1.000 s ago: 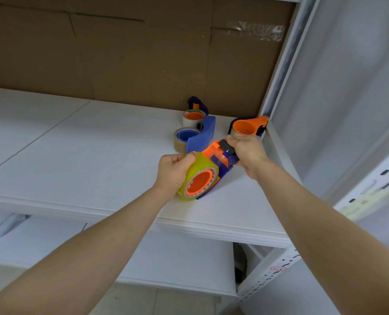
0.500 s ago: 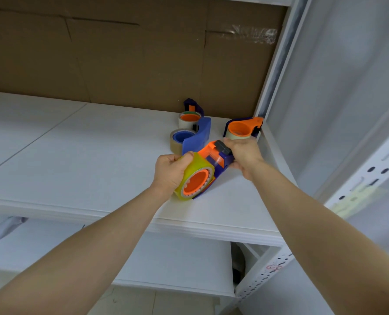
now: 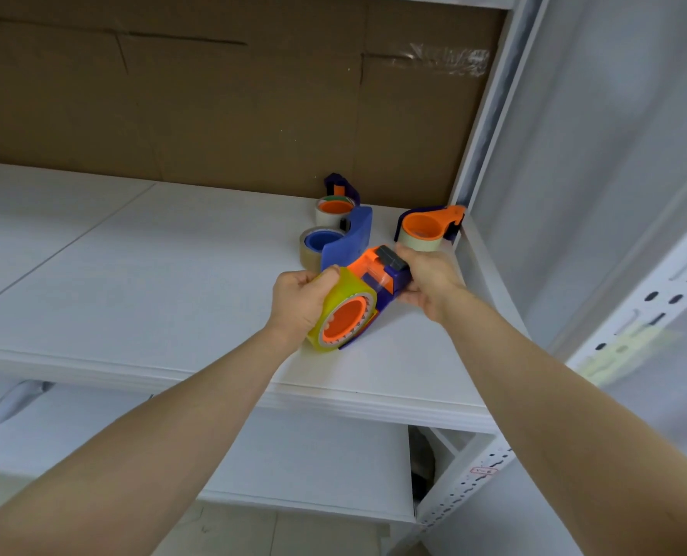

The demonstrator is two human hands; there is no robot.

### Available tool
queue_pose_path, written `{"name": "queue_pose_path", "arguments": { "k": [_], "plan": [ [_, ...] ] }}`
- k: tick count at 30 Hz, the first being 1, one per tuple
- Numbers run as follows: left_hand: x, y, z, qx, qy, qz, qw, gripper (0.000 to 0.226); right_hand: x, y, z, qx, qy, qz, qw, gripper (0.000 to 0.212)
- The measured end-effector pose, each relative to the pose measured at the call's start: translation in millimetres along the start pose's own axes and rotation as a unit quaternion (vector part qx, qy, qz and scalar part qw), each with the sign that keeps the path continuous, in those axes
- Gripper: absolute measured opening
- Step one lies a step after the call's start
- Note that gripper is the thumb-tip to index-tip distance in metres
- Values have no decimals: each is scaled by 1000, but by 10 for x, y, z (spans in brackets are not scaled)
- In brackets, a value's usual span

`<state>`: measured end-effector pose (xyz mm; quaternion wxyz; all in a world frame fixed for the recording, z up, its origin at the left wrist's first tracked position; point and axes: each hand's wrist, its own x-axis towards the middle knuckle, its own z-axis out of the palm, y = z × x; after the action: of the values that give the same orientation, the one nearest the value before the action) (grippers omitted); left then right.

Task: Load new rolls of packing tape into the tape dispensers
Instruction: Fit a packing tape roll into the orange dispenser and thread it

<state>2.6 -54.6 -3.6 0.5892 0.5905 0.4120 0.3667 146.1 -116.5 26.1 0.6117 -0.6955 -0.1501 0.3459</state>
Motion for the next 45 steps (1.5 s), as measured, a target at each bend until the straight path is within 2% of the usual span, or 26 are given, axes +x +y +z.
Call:
{"name": "queue_pose_path", "arguments": {
  "k": [5, 10, 12, 15, 17, 20, 23, 27, 29, 32, 35, 37, 40, 42, 43, 45],
  "plan": [
    [-2, -1, -7, 2, -1, 0, 1000, 28, 4, -6, -1, 1, -1, 2, 1000, 14],
    [-2, -16, -10, -9, 10, -5, 1000, 29, 10, 97, -12, 103, -32, 26, 994, 7],
    [4, -15, -6, -13, 17, -9, 1000, 30, -7, 124, -19, 147, -47, 37, 987, 12],
    [6, -11, 9, -9, 16, -11, 1000, 29, -10, 151, -36, 155, -50, 42, 986, 18],
    [5, -9, 16, -10, 25, -20, 999, 29, -22, 148, -48, 155, -60, 46, 985, 31],
    [38, 34, -5, -69, 73, -52, 994, 29, -31, 142, -63, 101, -89, 35, 990, 49],
    [116, 124, -100, -171, 136, -80, 972, 25, -105, 137, -18, 25, -122, 25, 992, 51],
    [169, 169, -185, -254, 134, -93, 953, 26, -216, 175, 147, -69, -223, -2, 972, 57],
    [151, 155, -198, -261, 120, -97, 953, 29, -271, 172, 261, -92, -239, -30, 966, 51],
    [105, 140, -216, -263, 95, -99, 955, 31, -244, 190, 422, -145, -180, -97, 968, 32],
    [52, 200, -257, -185, 106, -129, 968, 43, -174, 203, 501, -210, -137, -147, 957, 18],
    [11, 257, -327, -105, 94, -153, 978, 63, -132, 167, 526, -247, -132, -169, 945, 13],
    [-99, 336, -474, 34, 92, -129, 987, 74, -136, 63, 619, -320, -139, -208, 914, 23],
    [-166, 343, -587, 134, 102, -111, 979, 62, -183, 13, 735, -358, -159, -230, 891, 27],
    [-188, 346, -646, 161, 112, -107, 975, 46, -221, -4, 805, -363, -174, -235, 885, 27],
    [-227, 357, -797, 148, 158, -97, 971, 21, -314, -29, 957, -346, -208, -241, 883, 28]
  ]
}}
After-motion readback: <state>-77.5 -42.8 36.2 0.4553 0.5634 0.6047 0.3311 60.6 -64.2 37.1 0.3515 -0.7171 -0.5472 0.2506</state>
